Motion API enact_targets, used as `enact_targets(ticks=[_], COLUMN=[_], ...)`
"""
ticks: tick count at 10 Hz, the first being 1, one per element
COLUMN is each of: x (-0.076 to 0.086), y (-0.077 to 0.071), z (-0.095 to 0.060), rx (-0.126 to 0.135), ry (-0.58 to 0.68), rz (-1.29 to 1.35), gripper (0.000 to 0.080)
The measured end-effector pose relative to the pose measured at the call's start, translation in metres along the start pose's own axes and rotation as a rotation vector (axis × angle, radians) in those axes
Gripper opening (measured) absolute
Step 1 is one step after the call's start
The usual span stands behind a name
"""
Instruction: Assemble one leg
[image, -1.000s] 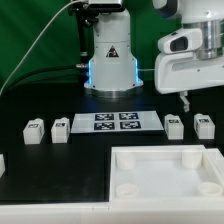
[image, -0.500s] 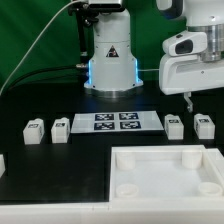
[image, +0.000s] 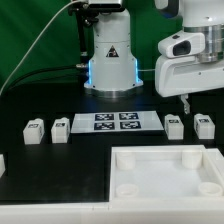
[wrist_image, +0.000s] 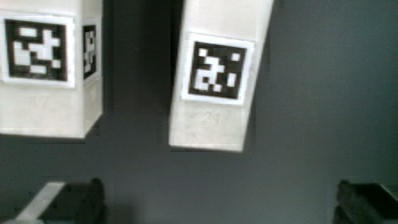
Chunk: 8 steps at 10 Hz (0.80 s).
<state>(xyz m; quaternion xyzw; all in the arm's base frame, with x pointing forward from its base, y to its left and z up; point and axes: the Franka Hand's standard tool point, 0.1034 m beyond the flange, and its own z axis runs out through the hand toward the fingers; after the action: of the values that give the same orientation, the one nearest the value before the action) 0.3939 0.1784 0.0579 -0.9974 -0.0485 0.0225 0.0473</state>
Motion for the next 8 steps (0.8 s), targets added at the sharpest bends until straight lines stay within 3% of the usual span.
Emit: enact_targets(ticks=[8], x=[-0.0015], y=[0.0004], z=[0.0004], rx=[-0.002], ry=[-0.015], rz=[0.001], gripper=[0.0649])
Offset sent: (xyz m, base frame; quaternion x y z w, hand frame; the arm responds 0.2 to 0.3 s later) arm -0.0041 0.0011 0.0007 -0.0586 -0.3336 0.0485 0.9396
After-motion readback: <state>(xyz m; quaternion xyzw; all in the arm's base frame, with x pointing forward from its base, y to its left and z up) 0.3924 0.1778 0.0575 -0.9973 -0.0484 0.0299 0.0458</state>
